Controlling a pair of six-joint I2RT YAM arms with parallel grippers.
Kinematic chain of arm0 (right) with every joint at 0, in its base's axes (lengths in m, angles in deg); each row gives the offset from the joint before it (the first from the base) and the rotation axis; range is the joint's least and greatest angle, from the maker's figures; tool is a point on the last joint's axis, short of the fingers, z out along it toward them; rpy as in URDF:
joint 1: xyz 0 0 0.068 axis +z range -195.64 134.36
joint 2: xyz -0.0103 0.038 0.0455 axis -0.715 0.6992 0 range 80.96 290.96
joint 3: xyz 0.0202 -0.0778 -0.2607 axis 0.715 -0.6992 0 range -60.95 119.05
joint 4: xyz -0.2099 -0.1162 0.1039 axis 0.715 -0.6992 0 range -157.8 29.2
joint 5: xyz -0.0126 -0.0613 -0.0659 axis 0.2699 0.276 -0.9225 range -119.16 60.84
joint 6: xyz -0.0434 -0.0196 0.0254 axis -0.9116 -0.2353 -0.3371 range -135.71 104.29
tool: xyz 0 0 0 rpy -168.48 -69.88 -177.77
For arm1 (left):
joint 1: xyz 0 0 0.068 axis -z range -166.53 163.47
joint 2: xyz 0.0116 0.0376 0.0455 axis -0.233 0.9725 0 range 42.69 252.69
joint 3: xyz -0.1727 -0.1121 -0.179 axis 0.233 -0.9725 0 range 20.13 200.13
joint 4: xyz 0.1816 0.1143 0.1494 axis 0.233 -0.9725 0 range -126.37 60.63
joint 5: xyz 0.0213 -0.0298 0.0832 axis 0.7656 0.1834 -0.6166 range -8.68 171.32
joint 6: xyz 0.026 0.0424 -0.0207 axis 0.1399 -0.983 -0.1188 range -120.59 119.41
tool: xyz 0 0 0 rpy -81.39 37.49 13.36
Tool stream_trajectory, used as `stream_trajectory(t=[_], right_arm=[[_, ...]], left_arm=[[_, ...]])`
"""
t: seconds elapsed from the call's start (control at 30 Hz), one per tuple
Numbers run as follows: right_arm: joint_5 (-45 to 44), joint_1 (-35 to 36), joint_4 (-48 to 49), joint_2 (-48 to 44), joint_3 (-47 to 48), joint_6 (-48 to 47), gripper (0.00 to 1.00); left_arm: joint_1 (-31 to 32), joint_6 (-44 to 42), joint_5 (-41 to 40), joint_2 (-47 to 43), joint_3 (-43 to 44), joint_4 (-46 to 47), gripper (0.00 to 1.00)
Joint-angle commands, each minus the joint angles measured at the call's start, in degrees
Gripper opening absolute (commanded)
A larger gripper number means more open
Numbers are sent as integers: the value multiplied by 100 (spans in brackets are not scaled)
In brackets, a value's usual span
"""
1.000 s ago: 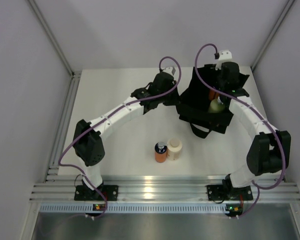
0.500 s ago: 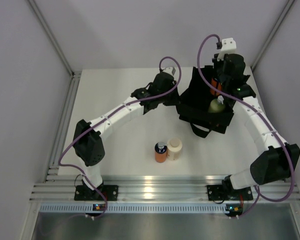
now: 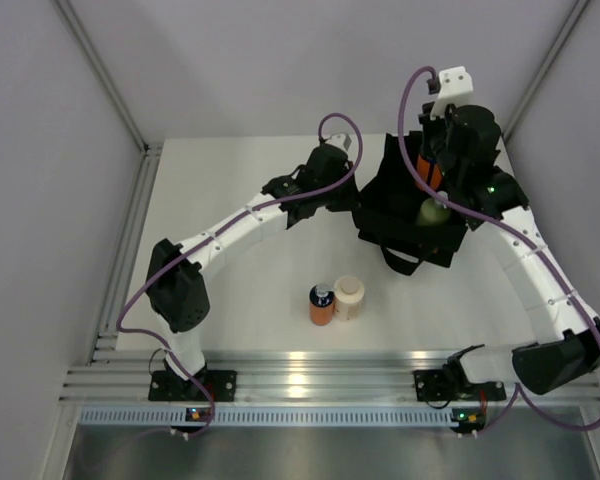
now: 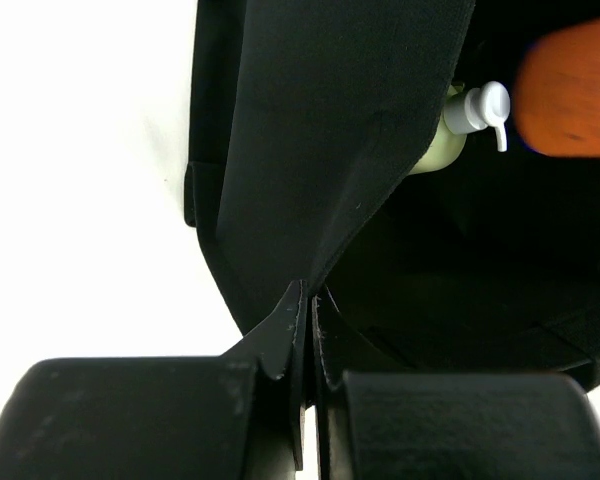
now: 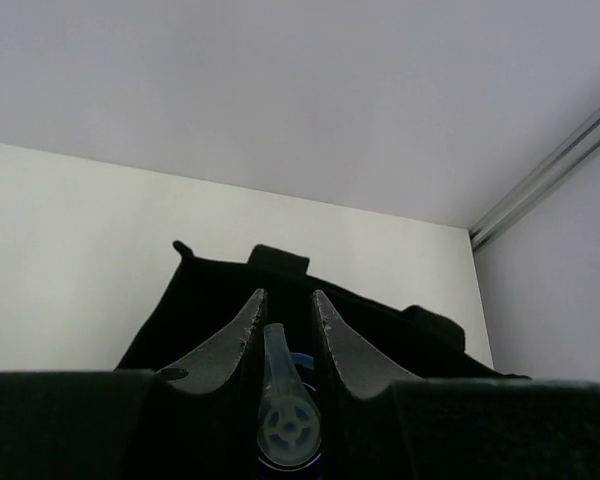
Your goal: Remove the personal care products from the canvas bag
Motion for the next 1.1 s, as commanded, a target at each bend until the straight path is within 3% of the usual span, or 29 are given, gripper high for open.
stream_trajectory(t=[0.0,0.53,1.07], right_arm=[[-251,179,220,-527,537,-86,0],[91,839,-816,-1643,731,213,0],[1873,1094,-1125,-2558,-675,899,0]], left_arm=[[-6,-51,-19,-7,165,-21,0],[-6,2,-10,37,148,-21,0],[-6,55,-19,11,60,-21,0]])
